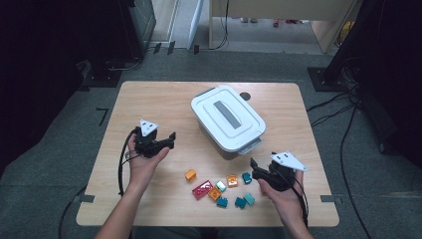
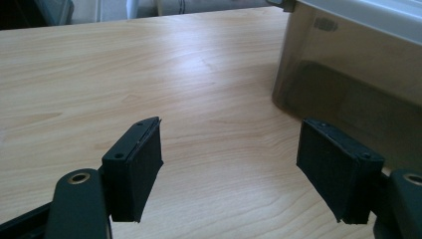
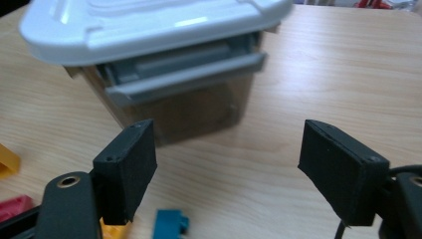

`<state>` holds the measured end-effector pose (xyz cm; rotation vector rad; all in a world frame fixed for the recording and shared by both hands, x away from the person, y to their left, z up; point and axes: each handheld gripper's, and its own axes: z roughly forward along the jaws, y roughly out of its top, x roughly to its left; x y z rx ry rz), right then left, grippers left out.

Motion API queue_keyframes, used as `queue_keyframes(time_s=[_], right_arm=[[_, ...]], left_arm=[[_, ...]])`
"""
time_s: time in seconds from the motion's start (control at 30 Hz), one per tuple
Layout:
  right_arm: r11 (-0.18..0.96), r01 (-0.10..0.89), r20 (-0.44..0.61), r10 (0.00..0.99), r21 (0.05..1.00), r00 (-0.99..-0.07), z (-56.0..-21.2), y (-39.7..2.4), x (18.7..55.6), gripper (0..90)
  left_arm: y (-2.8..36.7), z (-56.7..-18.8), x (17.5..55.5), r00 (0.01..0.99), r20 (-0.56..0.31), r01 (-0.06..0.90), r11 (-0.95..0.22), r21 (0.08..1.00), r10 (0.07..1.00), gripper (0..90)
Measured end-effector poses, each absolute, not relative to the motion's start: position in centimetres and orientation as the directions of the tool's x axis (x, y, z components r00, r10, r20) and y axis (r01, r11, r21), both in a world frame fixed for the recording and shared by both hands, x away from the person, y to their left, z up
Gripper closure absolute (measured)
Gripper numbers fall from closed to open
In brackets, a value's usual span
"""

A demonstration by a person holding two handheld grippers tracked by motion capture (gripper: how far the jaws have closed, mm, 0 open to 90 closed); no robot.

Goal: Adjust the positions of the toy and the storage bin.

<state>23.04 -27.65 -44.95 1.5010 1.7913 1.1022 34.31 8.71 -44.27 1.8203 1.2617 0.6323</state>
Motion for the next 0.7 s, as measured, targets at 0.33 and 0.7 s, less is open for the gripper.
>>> queue_keyframes(time_s=[0.33, 0.7], right_arm=[[0.042, 0.515, 0.076, 0.976, 0.856, -0.205, -44.9, -24.5, 24.7, 14.2], [0.025, 0.529, 0.066, 0.986, 0.848, -0.151, -45.0, -26.0, 25.6, 14.2]], left_arm=[[6.6, -44.0, 35.7, 0.417, -0.033, 0.505, -0.202, 0.839, 0.909, 26.0], [5.9, -43.8, 36.2, 0.430, -0.037, 0.495, -0.201, 0.845, 0.902, 26.2]])
